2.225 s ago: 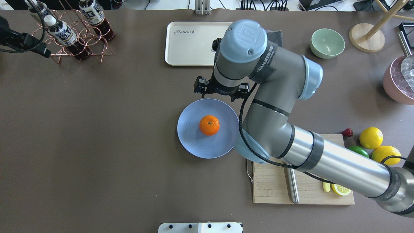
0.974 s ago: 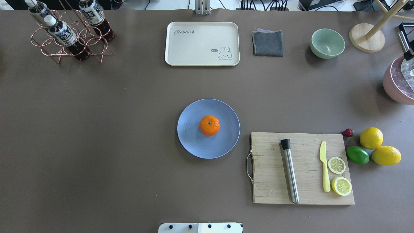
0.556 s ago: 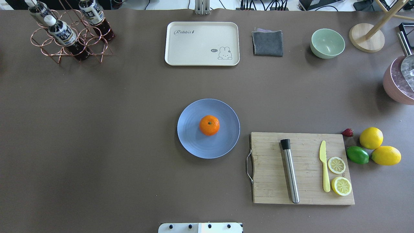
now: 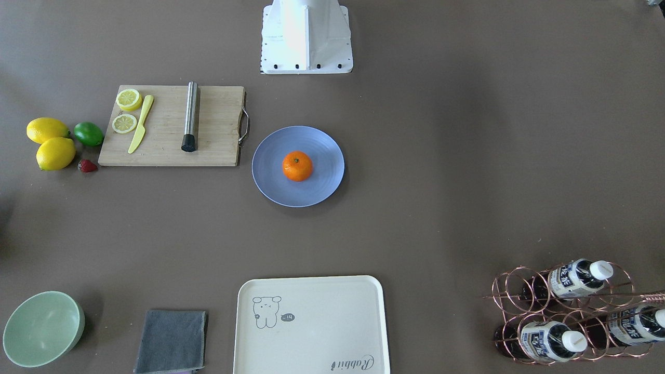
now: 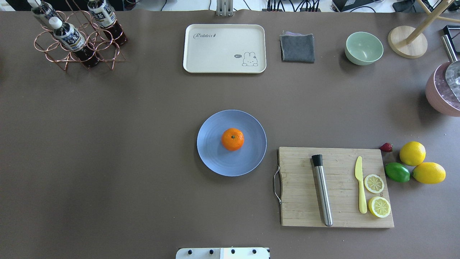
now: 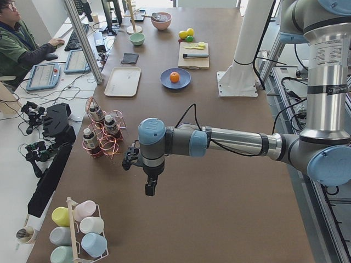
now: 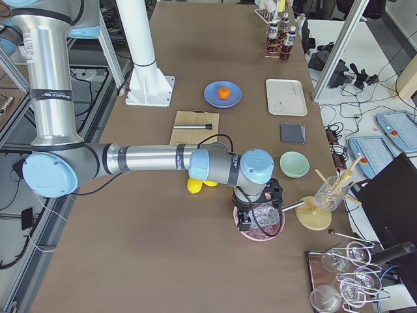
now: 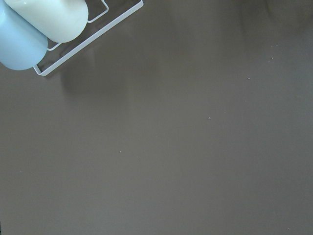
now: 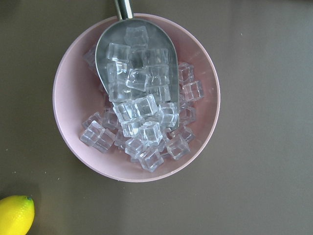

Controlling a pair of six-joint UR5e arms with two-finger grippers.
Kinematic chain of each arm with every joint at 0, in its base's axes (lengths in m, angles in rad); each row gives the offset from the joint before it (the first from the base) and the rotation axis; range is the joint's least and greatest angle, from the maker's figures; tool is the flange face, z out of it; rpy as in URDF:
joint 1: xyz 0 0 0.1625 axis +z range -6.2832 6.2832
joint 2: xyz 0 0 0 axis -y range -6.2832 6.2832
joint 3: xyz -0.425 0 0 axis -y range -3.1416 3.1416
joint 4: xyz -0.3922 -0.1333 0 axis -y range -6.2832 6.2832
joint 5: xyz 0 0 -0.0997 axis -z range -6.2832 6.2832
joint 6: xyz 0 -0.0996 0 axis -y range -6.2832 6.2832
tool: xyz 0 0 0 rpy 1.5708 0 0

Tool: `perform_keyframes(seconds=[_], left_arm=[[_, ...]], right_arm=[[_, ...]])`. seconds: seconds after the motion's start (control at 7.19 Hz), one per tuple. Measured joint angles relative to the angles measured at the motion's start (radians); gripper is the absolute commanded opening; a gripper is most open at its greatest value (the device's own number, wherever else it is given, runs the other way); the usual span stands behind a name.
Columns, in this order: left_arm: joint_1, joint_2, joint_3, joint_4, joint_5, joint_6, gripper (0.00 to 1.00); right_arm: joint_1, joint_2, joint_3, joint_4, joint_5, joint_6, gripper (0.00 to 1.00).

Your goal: Pick orange to plate

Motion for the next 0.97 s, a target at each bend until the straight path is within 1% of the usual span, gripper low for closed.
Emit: perform_keyframes(seconds=[0.97], left_arm=[[0.001, -0.012, 0.002, 0.000, 0.001, 0.000, 0.98]], right_arm=[[0.008, 0.005, 0.000, 0.005, -0.001, 0.003, 1.00]])
